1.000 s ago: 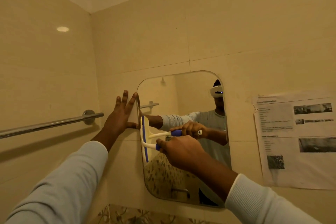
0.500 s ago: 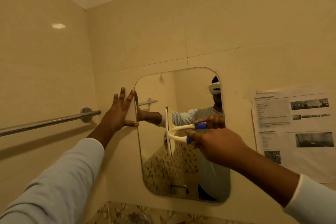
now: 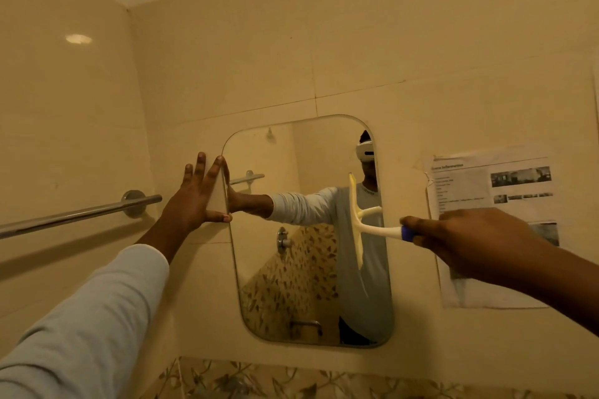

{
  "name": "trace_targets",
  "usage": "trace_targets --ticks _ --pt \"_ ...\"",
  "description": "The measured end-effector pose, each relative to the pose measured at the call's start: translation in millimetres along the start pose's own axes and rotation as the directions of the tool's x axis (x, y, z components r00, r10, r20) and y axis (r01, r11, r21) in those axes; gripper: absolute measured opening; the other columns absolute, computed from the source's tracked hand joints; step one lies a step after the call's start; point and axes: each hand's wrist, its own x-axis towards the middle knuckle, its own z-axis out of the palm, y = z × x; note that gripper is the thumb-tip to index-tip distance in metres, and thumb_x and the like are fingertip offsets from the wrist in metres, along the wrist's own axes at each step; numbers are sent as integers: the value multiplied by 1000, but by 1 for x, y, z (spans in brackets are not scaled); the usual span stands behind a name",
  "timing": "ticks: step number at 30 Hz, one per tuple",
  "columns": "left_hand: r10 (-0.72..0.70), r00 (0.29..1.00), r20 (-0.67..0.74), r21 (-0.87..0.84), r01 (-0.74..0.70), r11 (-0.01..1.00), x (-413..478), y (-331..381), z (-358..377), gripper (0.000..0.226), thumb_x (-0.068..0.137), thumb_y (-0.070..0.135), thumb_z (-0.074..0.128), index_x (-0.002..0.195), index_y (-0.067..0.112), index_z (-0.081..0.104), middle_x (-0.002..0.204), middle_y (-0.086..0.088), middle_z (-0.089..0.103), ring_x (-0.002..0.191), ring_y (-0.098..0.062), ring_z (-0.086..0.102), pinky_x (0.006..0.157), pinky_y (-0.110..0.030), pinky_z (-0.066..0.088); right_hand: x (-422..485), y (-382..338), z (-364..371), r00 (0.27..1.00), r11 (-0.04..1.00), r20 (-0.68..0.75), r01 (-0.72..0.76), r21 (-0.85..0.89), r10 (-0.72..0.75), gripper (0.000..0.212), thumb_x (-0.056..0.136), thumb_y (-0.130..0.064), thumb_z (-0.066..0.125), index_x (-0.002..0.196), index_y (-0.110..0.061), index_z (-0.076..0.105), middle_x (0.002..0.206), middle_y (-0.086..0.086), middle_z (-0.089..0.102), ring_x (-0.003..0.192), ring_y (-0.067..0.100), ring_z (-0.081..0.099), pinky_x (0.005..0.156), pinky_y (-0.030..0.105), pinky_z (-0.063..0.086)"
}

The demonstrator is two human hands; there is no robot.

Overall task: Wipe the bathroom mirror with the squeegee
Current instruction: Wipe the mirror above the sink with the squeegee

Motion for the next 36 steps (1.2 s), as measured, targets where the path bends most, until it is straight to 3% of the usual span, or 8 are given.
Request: trace_targets --ticks 3,10,13,16,20,24,28,36 --pt "2 1000 10 -4 -2 1000 0 0 -1 157 59 56 94 151 48 -33 164 6 -40 156 -40 -16 118 -70 24 -13 9 -7 1000 999 27 -14 -51 15 55 106 -60 27 158 -50 11 84 -13 50 60 0 44 46 13 26" --pt "4 1000 19 -18 -4 1000 -1 1 -4 155 59 54 94 157 43 -25 165 5 -37 156 -42 -14 116 -71 27 -34 19 -17 997 990 40 -54 -128 59 59 103 -62 16 160 -48 8 76 -15 42 57 2 49 47 13 29" --pt "0 1000 11 -27 0 1000 -1 1 -3 153 60 52 95 160 39 -20 166 3 -34 156 -43 -13 116 -70 29 -32 17 -25 995 996 -44 -88 -35 86 76 89 -67 -6 160 -50 12 73 -16 45 56 2 49 47 12 33" --pt "-5 1000 1 -22 5 1000 -1 3 -2 153 60 49 95 160 39 -21 166 3 -34 156 -43 -12 117 -69 29 -8 -12 -34 998 997 -67 -12 80 17 77 87 -66 -10 158 -50 17 72 -15 44 54 1 48 47 13 38" --pt "-6 1000 -18 -21 5 1000 -2 2 0 153 60 48 95 157 44 -23 167 4 -34 157 -43 -11 115 -67 32 51 -85 -28 986 969 -98 149 194 -133 48 107 -52 23 154 -43 25 75 -12 38 57 2 44 50 17 40" --pt "-1 999 -35 -28 0 1000 -4 0 1 149 62 46 95 159 45 -19 168 5 -31 157 -41 -12 114 -65 35 108 -152 -23 968 938 -140 238 253 -208 43 108 -33 46 150 -31 39 72 -10 41 54 2 39 44 20 29" --pt "-24 999 -27 -15 24 1000 -1 1 2 146 68 42 94 157 46 -21 168 5 -30 157 -39 -13 116 -64 36 146 -194 -22 968 936 -148 237 262 -203 46 104 -23 55 148 -24 43 81 -1 55 57 11 50 43 24 33" --pt "-1 1000 -22 -5 1 1000 -1 0 4 145 65 53 92 159 44 -18 168 4 -32 157 -45 -9 109 -67 40 160 -205 -32 989 947 -125 114 301 -79 37 100 -17 60 137 -17 53 62 -6 31 46 10 35 39 23 20"
